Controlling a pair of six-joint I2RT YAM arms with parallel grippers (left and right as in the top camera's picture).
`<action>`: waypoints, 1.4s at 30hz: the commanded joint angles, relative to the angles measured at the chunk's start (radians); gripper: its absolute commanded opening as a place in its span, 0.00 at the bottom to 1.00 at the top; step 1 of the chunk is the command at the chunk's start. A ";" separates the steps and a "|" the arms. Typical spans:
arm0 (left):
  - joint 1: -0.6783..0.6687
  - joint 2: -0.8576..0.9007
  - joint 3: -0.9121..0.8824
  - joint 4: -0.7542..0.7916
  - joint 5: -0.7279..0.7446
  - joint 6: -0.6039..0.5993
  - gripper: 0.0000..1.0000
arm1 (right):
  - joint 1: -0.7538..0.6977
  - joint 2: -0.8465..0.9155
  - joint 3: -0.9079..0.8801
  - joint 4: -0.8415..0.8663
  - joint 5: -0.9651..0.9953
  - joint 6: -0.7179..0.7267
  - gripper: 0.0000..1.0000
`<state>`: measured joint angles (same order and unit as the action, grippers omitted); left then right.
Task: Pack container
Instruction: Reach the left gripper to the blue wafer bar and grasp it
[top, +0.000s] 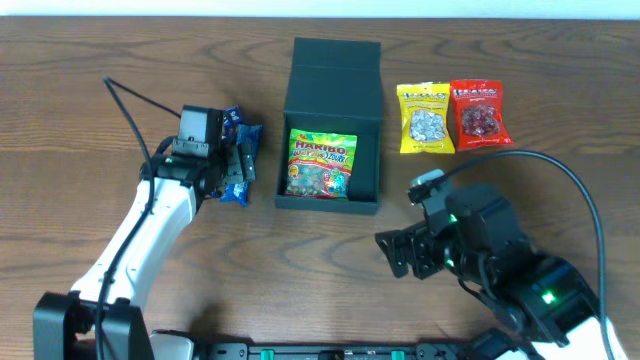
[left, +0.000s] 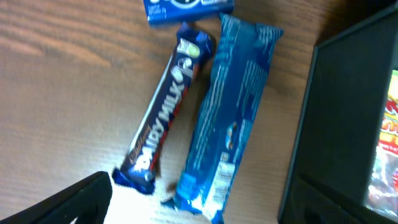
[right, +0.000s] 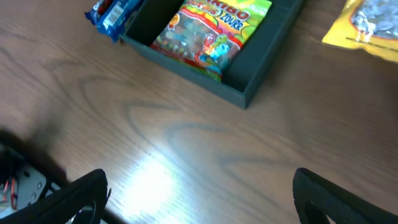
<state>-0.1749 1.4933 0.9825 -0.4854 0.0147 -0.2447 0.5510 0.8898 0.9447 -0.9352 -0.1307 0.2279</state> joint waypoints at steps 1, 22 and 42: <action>-0.005 0.047 0.035 0.002 -0.016 0.087 0.91 | -0.005 0.031 -0.026 0.047 0.007 0.003 0.95; -0.023 0.265 0.035 0.114 0.075 0.199 0.68 | -0.005 0.019 -0.023 0.106 -0.015 -0.008 0.92; -0.036 0.320 0.035 0.162 -0.015 0.184 0.34 | -0.029 -0.141 0.075 0.059 0.027 -0.035 0.92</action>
<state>-0.2081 1.7962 1.0004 -0.3248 0.0265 -0.0521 0.5381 0.7914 0.9676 -0.8635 -0.1375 0.2188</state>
